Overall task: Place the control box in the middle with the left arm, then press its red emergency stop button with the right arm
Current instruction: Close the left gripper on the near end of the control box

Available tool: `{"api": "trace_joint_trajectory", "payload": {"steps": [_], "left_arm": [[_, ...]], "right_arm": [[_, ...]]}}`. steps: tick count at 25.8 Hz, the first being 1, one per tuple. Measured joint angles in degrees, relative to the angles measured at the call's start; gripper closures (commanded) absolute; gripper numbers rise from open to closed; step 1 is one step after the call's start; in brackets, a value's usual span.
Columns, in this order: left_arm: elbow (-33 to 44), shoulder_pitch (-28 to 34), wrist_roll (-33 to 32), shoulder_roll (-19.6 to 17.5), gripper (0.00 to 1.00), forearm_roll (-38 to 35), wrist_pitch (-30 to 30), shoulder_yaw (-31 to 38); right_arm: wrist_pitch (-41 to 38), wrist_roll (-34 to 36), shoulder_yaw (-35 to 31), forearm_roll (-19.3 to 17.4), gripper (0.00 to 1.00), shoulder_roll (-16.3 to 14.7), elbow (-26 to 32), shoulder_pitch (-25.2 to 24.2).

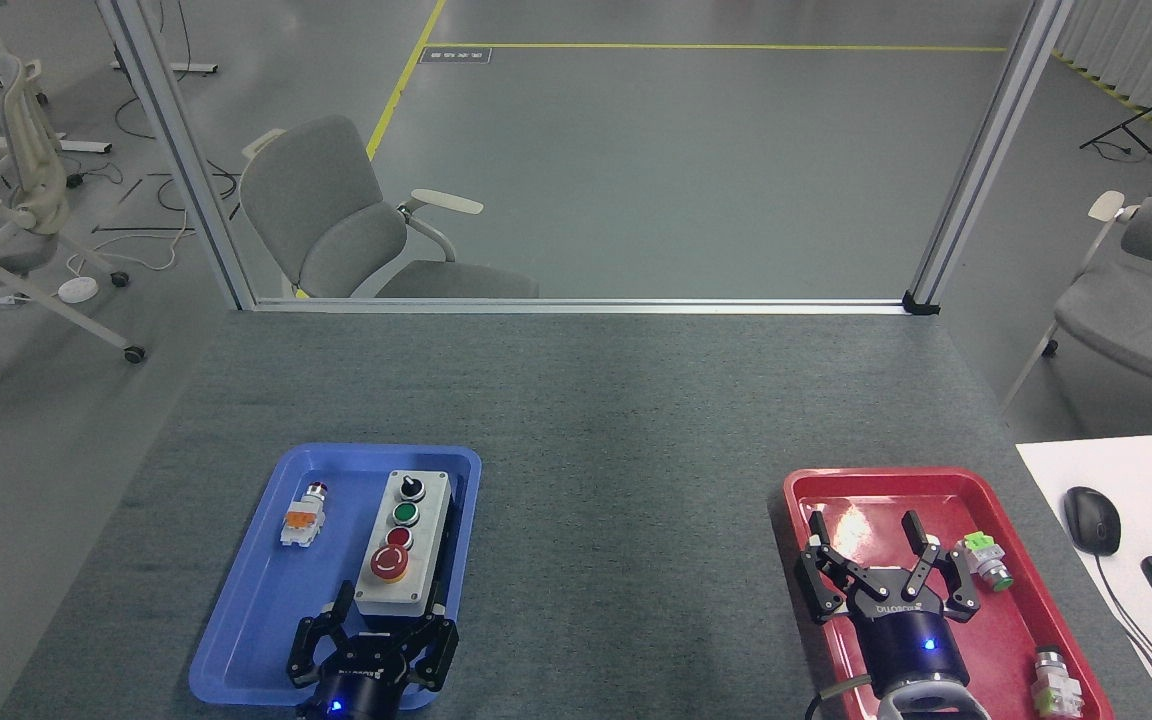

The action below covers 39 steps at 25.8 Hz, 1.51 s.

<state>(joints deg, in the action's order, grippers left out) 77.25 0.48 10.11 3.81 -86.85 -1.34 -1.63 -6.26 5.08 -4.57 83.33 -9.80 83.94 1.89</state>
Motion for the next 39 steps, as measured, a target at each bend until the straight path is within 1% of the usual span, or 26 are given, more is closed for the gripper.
{"api": "trace_joint_trajectory", "payload": {"steps": [7,20,25,27,29,39], "left_arm": [[-1.5,-1.8,0.0,0.0,0.01,0.0,0.1,0.1],[-10.4,-7.2,0.5,0.2,0.01,0.2,0.2,0.1],[-11.5,-7.6,0.5,0.1,0.01,1.2,0.2,0.1],[-12.2,-7.4,-1.2,0.1,0.01,1.5,-0.1,0.0],[-12.4,-7.7,-0.1,-0.1,0.01,1.6,0.0,0.1],[-12.5,-7.8,0.5,-0.5,0.01,1.8,0.1,0.4]], "right_arm": [[0.0,0.0,0.1,0.0,0.02,0.1,-0.1,0.0],[0.0,0.0,0.8,0.1,0.02,0.1,-1.1,0.9],[0.0,0.1,0.9,0.1,0.02,-0.1,-1.3,0.9],[0.0,0.1,0.9,0.1,0.02,-0.1,-1.3,0.9],[0.0,0.1,0.9,0.1,0.02,-0.2,-1.3,0.9],[-0.1,0.1,1.0,0.1,0.02,0.0,-1.4,0.8]]}}
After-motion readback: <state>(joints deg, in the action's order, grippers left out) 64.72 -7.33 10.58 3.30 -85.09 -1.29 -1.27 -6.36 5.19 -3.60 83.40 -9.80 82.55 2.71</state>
